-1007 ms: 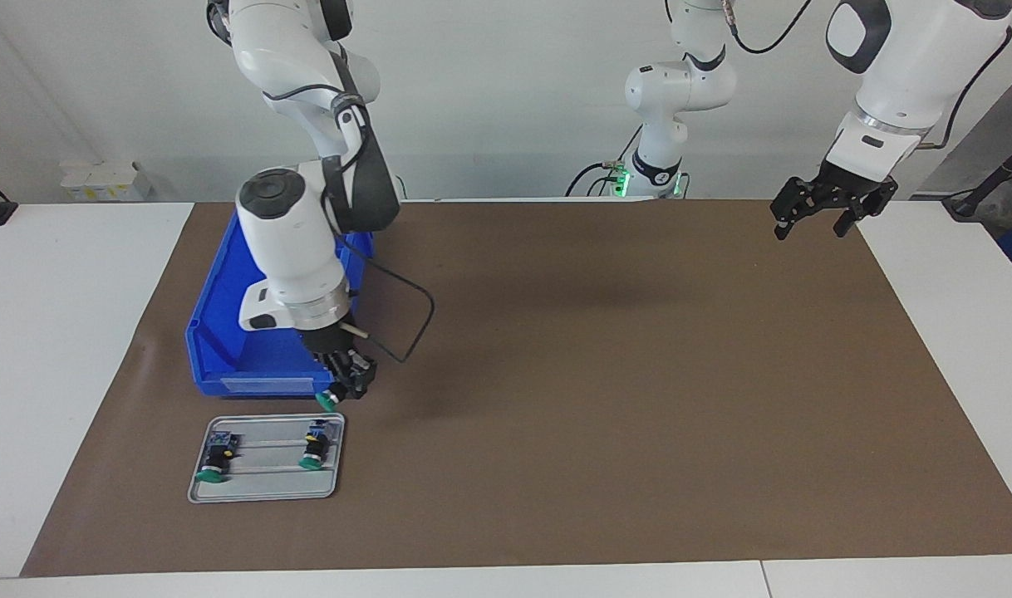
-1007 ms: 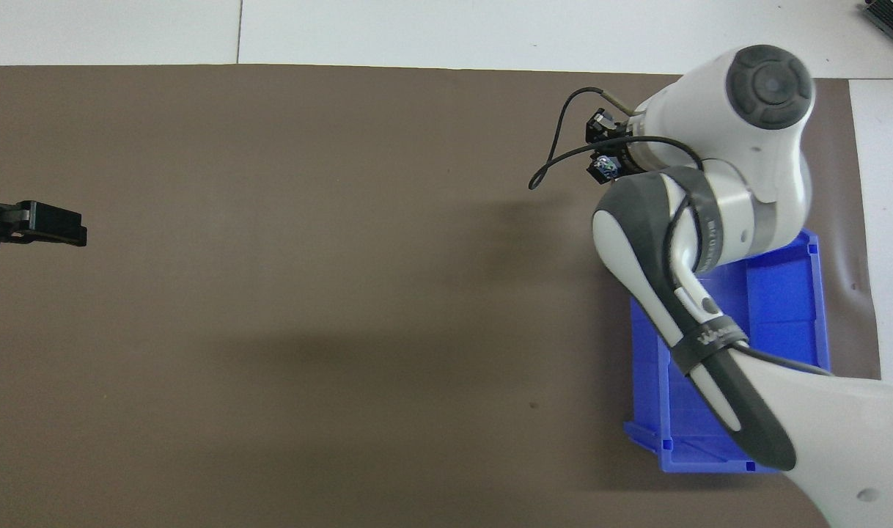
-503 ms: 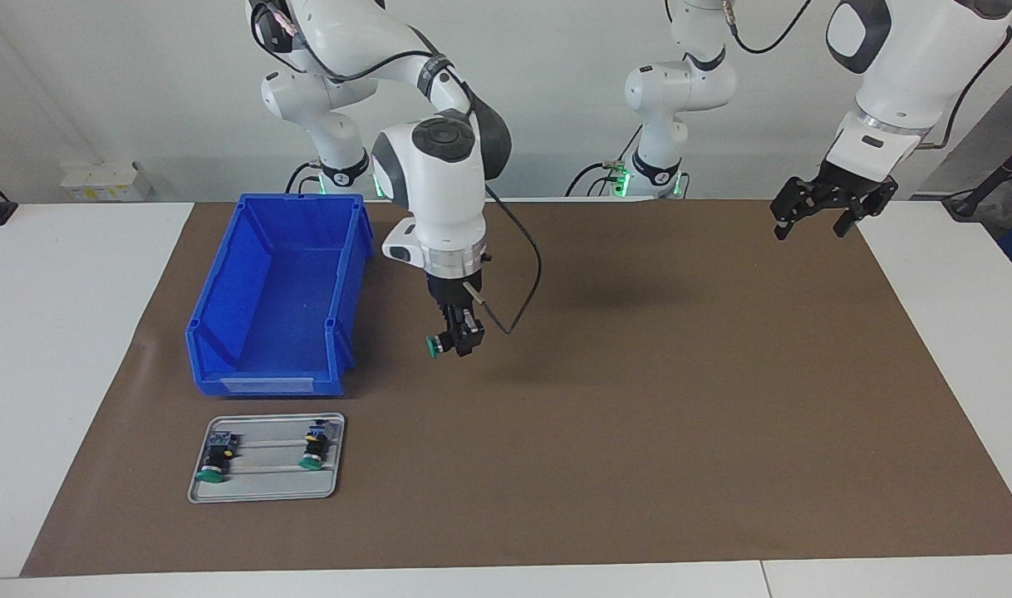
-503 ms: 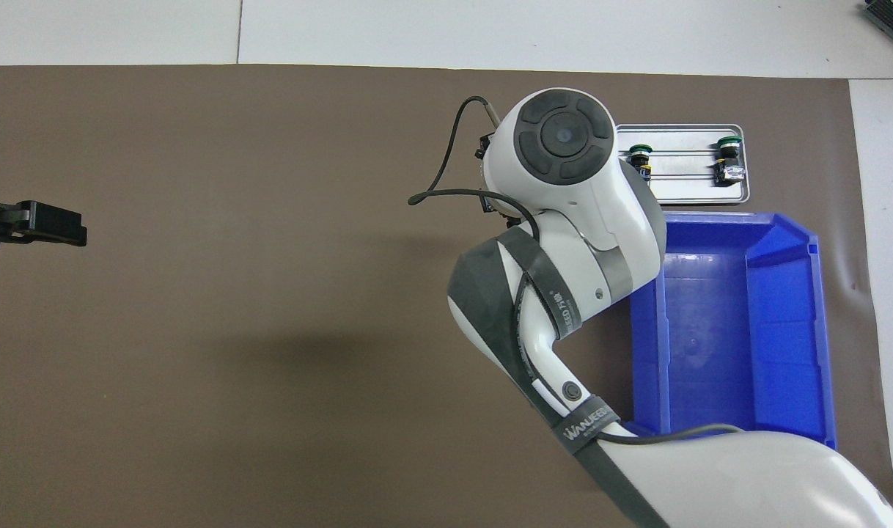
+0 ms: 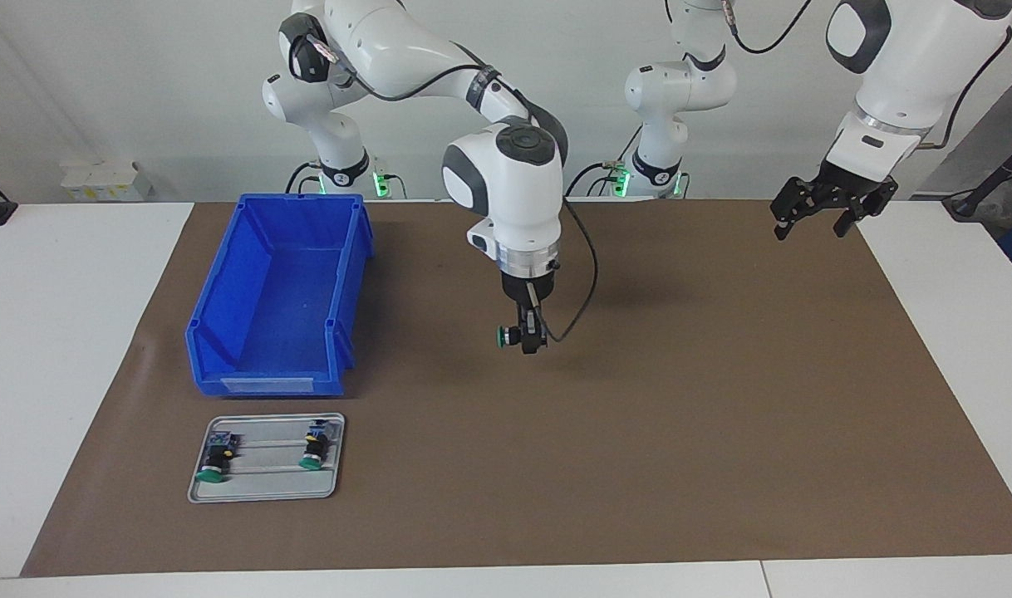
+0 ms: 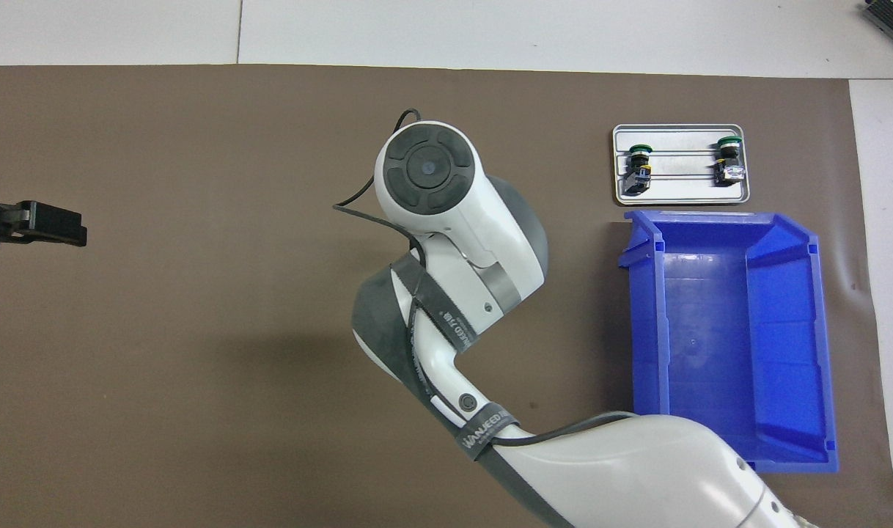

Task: Place and press button with both arms
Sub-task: 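Carry the green button with the right gripper to the table center and set it down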

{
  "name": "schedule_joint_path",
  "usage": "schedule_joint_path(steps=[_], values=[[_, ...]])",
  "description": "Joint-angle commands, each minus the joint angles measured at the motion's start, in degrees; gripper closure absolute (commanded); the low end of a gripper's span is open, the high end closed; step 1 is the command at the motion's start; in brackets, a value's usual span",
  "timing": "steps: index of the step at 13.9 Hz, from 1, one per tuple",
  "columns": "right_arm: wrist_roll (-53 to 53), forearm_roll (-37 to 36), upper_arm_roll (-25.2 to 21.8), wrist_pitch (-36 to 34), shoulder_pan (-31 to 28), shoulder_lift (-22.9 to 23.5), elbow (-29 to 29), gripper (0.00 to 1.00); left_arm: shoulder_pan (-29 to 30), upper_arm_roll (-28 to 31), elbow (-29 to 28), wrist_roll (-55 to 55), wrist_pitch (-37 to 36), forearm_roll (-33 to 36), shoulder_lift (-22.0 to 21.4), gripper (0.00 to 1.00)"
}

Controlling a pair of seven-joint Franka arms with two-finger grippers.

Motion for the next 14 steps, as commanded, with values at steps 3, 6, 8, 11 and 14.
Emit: schedule_joint_path(steps=[3,6,8,11,14], values=[[10.32,0.63,1.33,1.43,2.99,5.64,4.40,1.00,-0.42,-0.21,-1.98,-0.14,0.02,0.84,-1.81,0.00],[12.01,0.46,1.43,5.47,4.76,6.97,2.91,1.00,-0.08,-0.21,-1.89,-0.13,-0.07,0.84,-1.81,0.00],[8.08,0.46,1.43,7.84,4.67,5.74,-2.86,1.00,0.28,-0.12,-1.89,-0.39,0.02,0.84,-1.81,0.00],[5.24,0.99,1.52,12.42,5.19,2.84,-10.18,1.00,0.10,-0.12,-1.89,-0.13,0.37,0.84,-1.81,0.00],[4.71,0.99,1.52,15.04,5.98,0.64,-15.88,1.00,0.19,-0.12,-1.81,-0.13,0.19,0.84,-1.81,0.00]])
